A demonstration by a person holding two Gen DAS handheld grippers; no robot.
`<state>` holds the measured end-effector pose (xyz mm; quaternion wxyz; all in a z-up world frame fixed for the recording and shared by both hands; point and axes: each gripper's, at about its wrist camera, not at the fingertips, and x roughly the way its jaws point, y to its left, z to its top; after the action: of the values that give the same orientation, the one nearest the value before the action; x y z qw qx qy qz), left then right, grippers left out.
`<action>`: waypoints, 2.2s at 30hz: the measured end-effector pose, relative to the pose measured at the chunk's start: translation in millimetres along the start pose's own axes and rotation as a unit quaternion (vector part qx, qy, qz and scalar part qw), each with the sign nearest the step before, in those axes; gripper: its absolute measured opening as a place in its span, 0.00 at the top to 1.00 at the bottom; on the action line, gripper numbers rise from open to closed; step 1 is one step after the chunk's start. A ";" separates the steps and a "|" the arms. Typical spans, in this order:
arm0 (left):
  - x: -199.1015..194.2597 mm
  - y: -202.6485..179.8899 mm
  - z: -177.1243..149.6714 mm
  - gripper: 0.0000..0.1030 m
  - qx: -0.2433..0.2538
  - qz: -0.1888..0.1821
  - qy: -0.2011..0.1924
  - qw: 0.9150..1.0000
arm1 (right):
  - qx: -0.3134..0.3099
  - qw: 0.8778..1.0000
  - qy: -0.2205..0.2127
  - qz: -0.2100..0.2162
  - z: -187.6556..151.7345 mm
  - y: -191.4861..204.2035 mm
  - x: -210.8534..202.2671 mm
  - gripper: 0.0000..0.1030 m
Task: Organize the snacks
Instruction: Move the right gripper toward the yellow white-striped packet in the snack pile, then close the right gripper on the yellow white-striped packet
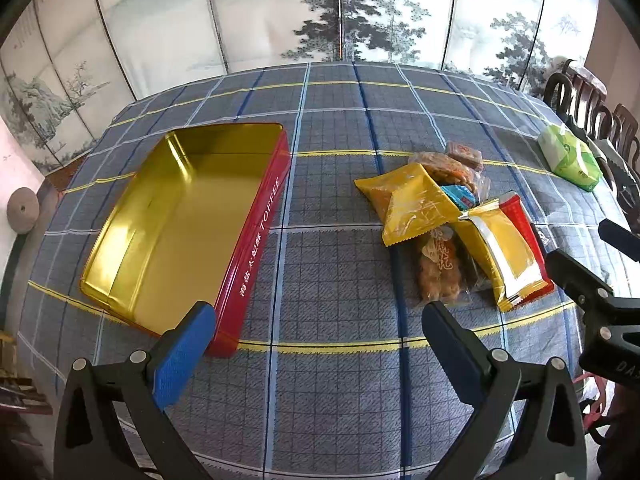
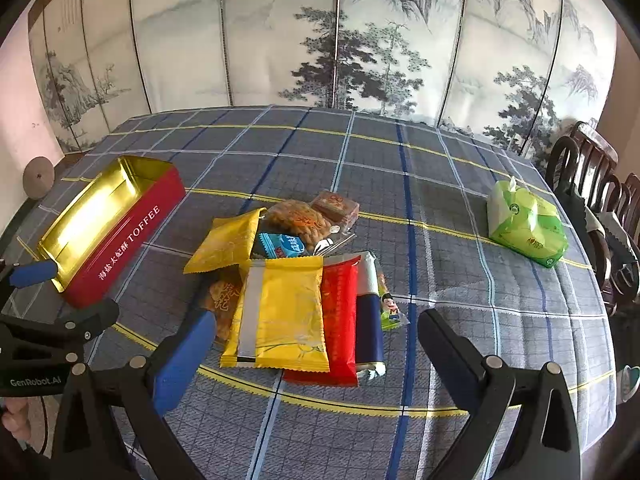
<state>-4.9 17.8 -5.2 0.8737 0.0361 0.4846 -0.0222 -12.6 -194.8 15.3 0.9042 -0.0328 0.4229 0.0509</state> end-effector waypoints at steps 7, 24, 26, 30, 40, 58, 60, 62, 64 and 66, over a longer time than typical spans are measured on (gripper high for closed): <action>0.7 0.6 -0.1 0.01 0.002 0.003 0.003 1.000 | 0.000 1.000 0.002 0.001 0.7 -0.5 0.1 0.00; 2.0 2.2 -0.8 0.01 0.001 0.005 0.005 1.000 | -0.004 1.000 0.015 0.017 0.1 6.4 6.8 0.13; 2.6 1.4 -0.4 0.01 0.001 0.006 0.006 1.000 | -0.003 1.000 0.017 0.020 -0.4 6.6 7.5 0.16; 5.3 1.6 -1.5 0.01 0.001 0.007 0.008 1.000 | -0.005 1.000 0.019 0.020 -1.5 7.3 9.6 0.17; 8.9 0.6 -3.0 0.01 0.005 0.007 0.009 1.000 | -0.005 0.999 0.026 0.027 -2.8 8.6 13.1 0.21; 15.5 2.5 -0.3 0.01 0.002 0.004 0.016 1.000 | -0.013 0.998 0.047 0.029 -3.8 10.7 26.4 0.23; 15.5 2.2 -0.2 0.01 0.002 0.004 0.016 1.000 | -0.014 0.998 0.051 0.031 -2.5 11.9 30.6 0.23; 17.0 2.1 0.8 0.01 0.003 0.004 0.017 1.000 | -0.010 0.998 0.055 0.039 -1.0 12.4 35.0 0.23; 18.2 3.1 2.6 0.01 0.003 0.003 0.019 1.000 | -0.008 0.997 0.060 0.039 1.3 13.4 40.6 0.23; 19.8 3.5 4.2 0.01 0.004 0.001 0.020 1.000 | -0.008 0.997 0.063 0.042 3.4 14.8 46.7 0.23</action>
<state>9.4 20.9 -19.6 0.8639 0.0404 0.5016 -0.0222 18.0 -176.7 -18.7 0.8726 -0.0258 0.4793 0.0901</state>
